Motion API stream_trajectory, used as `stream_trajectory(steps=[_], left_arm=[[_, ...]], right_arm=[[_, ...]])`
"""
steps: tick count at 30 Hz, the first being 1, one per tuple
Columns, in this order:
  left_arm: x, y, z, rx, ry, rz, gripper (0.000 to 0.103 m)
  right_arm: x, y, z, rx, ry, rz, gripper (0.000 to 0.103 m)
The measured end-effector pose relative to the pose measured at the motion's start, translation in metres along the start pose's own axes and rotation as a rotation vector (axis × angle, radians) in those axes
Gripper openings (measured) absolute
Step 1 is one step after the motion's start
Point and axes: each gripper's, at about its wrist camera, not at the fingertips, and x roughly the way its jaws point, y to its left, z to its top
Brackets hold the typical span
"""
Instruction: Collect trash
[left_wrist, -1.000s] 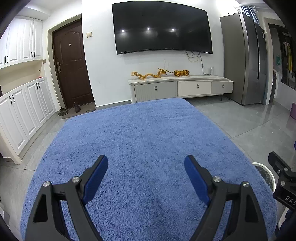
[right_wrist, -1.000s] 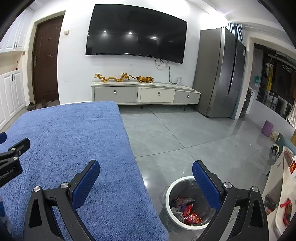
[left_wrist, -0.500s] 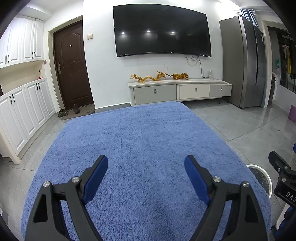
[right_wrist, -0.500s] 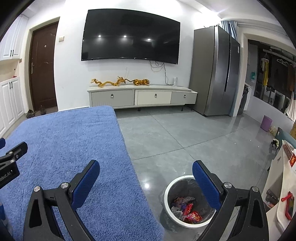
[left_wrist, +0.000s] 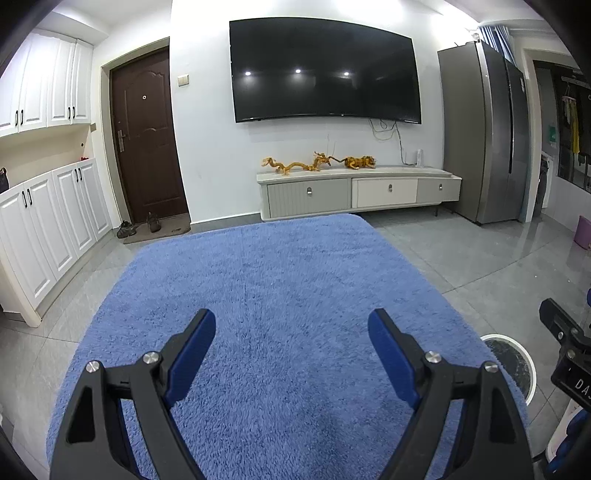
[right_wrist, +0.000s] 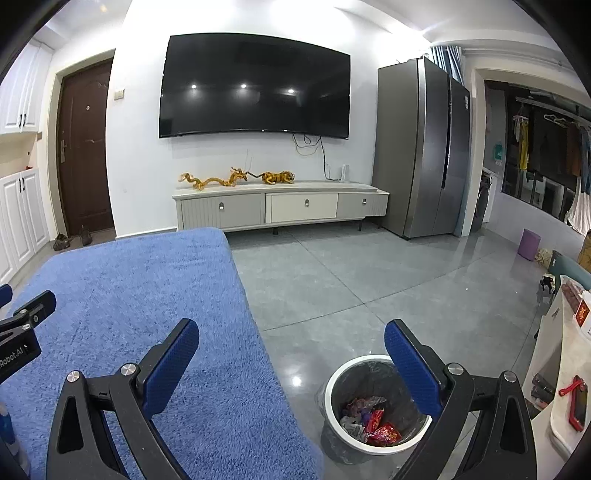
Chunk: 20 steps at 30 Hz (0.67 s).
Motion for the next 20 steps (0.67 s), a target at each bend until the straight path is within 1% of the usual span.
stream_trajectory(steps=[20], left_arm=[[-0.049,-0.009,0.002,0.001,-0.074,-0.007,0.084]], right_arm=[[-0.046,-0.015,0.002,0.029,-0.078,-0.003,0.103]])
